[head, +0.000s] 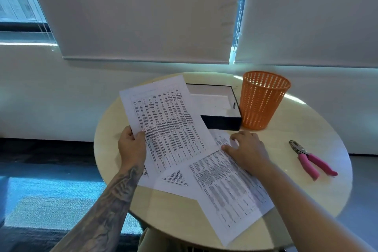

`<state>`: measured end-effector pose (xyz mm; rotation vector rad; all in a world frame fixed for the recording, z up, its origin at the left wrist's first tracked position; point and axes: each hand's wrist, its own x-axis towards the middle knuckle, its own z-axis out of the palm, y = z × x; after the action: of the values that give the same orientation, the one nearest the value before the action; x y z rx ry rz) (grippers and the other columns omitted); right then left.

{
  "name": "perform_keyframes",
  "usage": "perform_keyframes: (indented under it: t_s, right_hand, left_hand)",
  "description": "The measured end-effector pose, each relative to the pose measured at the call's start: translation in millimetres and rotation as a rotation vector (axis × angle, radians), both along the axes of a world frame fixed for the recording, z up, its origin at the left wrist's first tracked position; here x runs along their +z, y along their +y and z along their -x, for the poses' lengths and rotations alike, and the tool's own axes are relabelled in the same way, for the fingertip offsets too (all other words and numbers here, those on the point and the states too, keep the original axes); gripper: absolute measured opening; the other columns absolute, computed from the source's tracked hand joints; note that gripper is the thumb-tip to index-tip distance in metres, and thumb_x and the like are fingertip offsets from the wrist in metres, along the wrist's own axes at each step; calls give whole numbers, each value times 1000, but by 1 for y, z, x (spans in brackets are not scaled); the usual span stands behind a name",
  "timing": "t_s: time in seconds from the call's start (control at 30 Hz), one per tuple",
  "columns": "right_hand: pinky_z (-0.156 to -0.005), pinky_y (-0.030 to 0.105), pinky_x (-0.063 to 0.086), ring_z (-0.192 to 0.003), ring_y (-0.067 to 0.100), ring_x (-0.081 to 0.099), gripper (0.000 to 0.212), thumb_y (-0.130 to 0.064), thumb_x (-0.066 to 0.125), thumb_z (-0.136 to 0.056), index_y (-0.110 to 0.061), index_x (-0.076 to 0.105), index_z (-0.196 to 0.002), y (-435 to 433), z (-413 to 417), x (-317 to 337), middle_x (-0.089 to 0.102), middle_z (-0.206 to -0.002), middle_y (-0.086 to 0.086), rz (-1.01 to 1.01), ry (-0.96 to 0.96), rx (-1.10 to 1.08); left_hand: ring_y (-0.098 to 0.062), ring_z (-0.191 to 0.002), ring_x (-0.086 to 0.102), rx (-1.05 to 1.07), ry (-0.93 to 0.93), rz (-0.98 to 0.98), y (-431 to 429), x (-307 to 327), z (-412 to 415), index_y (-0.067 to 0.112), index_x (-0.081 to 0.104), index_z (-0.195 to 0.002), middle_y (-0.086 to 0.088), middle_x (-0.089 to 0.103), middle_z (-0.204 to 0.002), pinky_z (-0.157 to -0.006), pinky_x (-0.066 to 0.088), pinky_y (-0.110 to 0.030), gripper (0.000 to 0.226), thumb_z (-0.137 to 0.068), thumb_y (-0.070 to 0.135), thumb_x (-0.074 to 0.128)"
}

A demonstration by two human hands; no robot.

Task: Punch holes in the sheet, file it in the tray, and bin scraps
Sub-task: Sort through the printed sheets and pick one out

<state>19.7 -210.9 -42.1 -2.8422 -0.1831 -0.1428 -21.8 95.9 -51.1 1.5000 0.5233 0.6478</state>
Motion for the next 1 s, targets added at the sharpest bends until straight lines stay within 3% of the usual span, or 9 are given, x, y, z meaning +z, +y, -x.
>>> perform_keyframes:
  t_s: [0.27, 0.4, 0.6, 0.67, 0.77, 0.83, 0.93, 1.0]
  right_hand:
    - [-94, 45, 53, -113, 29, 62, 50, -42, 75, -86, -19, 63, -129, -22, -1, 10, 65, -130, 8, -235, 72, -123]
    - [-95, 39, 51, -118, 27, 62, 59, -35, 77, -86, -20, 57, -139, -30, -1, 14, 63, -136, 9, -278, 157, -149]
    - [-78, 36, 57, -84, 16, 69, 32, -19, 76, -86, -23, 67, -117, -43, 0, 23, 72, -105, 1, -333, 275, -115]
    - [-70, 34, 59, -79, 18, 73, 30, -15, 75, -87, -25, 65, -114, -48, 3, 29, 74, -102, 1, -460, 307, -92]
    - [-57, 31, 59, -73, 21, 78, 38, -8, 76, -87, -26, 61, -117, -54, 12, 44, 75, -102, 5, -689, 368, -2]
    - [-59, 33, 61, -77, 24, 78, 44, -1, 75, -86, -23, 59, -121, -56, 17, 53, 76, -102, 10, -829, 390, 71]
    - [-74, 50, 62, -90, 37, 77, 52, 6, 75, -82, -19, 58, -125, -56, 17, 62, 77, -104, 15, -1031, 408, 155]
    - [-84, 59, 59, -97, 41, 74, 56, 5, 77, -80, -15, 58, -128, -53, 15, 66, 76, -110, 18, -1128, 387, 181]
  left_hand:
    - [-34, -95, 69, 15, -5, 34, 0, -1, 0, 14, 68, -105, -9, 73, -102, -85, 57, -49, 22, -93, 4, 53]
    - [-32, -94, 69, 20, -3, 37, -1, 0, 0, 15, 68, -105, -9, 73, -102, -83, 58, -46, 22, -94, 4, 53]
    - [-23, -92, 64, 74, -19, 63, 0, 3, 0, 12, 64, -117, -4, 68, -107, -71, 53, -30, 27, -97, 3, 49]
    - [-22, -92, 61, 105, -25, 85, -1, 5, 0, 10, 61, -119, -5, 65, -107, -67, 49, -26, 26, -98, 2, 48]
    - [-22, -94, 60, 134, -27, 98, -3, 8, 1, 10, 60, -119, -5, 64, -108, -75, 48, -29, 26, -99, 3, 46]
    - [-21, -93, 59, 156, -24, 110, -4, 11, 1, 10, 60, -119, -4, 63, -107, -73, 47, -28, 26, -99, 2, 45]
    - [-23, -94, 58, 170, -5, 95, -7, 14, -1, 8, 60, -121, -5, 62, -107, -78, 45, -32, 29, -99, 1, 44]
    - [-24, -88, 57, 126, 17, 44, -11, 19, -2, 6, 61, -121, -8, 62, -104, -74, 43, -32, 29, -98, 0, 44]
